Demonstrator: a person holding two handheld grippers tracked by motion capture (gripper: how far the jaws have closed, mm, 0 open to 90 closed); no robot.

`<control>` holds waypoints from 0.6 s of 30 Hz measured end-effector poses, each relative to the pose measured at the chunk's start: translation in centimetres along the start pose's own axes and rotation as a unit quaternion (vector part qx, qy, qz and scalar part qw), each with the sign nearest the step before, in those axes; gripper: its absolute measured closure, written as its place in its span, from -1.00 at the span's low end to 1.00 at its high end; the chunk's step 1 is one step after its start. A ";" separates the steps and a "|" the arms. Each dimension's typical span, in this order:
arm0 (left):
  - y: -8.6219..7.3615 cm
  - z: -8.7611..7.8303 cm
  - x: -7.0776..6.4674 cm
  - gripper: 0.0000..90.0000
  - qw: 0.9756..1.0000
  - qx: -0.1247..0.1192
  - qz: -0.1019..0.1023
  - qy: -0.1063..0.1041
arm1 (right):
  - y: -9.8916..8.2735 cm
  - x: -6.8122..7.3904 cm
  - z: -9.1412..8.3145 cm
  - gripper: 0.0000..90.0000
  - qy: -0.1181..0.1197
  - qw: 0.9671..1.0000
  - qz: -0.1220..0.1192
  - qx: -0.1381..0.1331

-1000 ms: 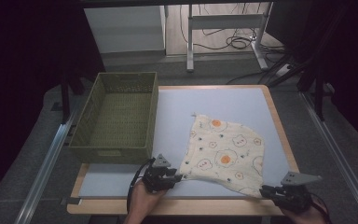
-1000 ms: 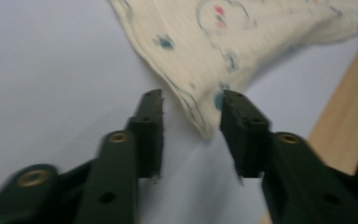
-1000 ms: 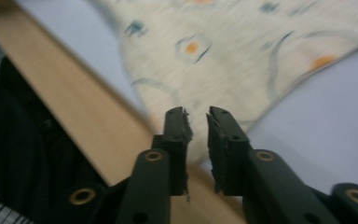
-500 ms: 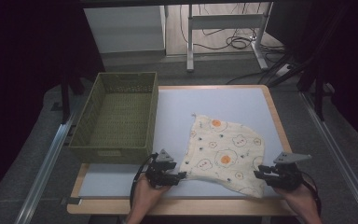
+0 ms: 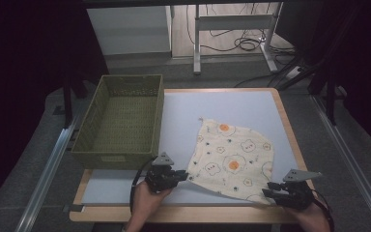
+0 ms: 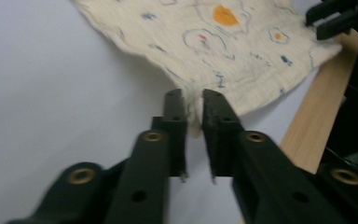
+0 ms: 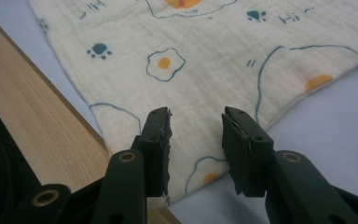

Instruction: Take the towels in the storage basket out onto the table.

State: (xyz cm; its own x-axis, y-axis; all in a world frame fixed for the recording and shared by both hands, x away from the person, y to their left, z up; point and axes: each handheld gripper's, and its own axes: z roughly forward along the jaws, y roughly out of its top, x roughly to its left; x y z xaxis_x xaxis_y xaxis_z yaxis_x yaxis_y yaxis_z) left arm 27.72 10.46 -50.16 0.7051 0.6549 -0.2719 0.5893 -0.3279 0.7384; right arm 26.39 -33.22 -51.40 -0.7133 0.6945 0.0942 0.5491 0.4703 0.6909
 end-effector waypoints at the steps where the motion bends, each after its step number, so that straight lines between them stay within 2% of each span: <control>1: 0.0 0.1 0.0 0.47 1.000 0.005 -0.002 0.004 | 0.0 0.0 0.0 0.36 -0.001 1.000 0.000 -0.002; 2: -0.1 0.4 -0.1 0.31 1.000 0.011 0.002 0.009 | 0.1 -0.1 0.0 0.36 -0.001 1.000 0.001 -0.003; 4: -0.1 1.1 -0.4 0.20 0.999 0.025 0.014 0.021 | 0.2 -0.3 0.1 0.34 -0.004 1.000 0.001 -0.005; 7: 0.5 2.7 -0.6 0.01 0.999 0.027 0.028 0.036 | 0.8 -0.8 0.2 0.31 -0.011 1.000 0.001 -0.008; 9: 1.2 3.7 -0.7 -0.18 0.997 0.027 0.048 0.062 | 1.3 -1.3 0.3 0.29 -0.017 1.000 0.002 -0.012; 11: 1.7 4.7 -0.5 -0.29 0.994 0.020 0.063 0.083 | 1.9 -2.1 0.3 0.27 -0.025 1.000 0.004 -0.018; 12: 1.9 5.2 -0.3 -0.39 0.994 0.015 0.067 0.089 | 2.2 -2.5 0.3 0.24 -0.028 0.999 0.008 -0.020; 14: 2.0 5.9 -0.1 -0.45 0.992 0.012 0.073 0.101 | 2.9 -3.4 0.5 0.18 -0.039 0.999 0.015 -0.025; 15: 1.9 6.2 0.0 -0.52 0.991 0.012 0.075 0.107 | 3.4 -4.0 0.7 0.15 -0.051 0.998 0.017 -0.026; 18: 1.2 7.1 0.4 -0.57 0.989 0.019 0.080 0.124 | 4.7 -5.5 1.2 0.12 -0.070 0.997 0.022 -0.036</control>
State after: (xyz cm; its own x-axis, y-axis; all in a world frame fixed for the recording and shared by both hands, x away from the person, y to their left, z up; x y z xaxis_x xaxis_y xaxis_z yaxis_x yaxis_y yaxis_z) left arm 31.54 5.51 -53.77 0.6749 0.7378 0.0109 0.4952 -0.4638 0.7346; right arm 33.36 -34.18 -49.52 -0.6182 0.7855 0.0285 0.5429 0.4005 0.7381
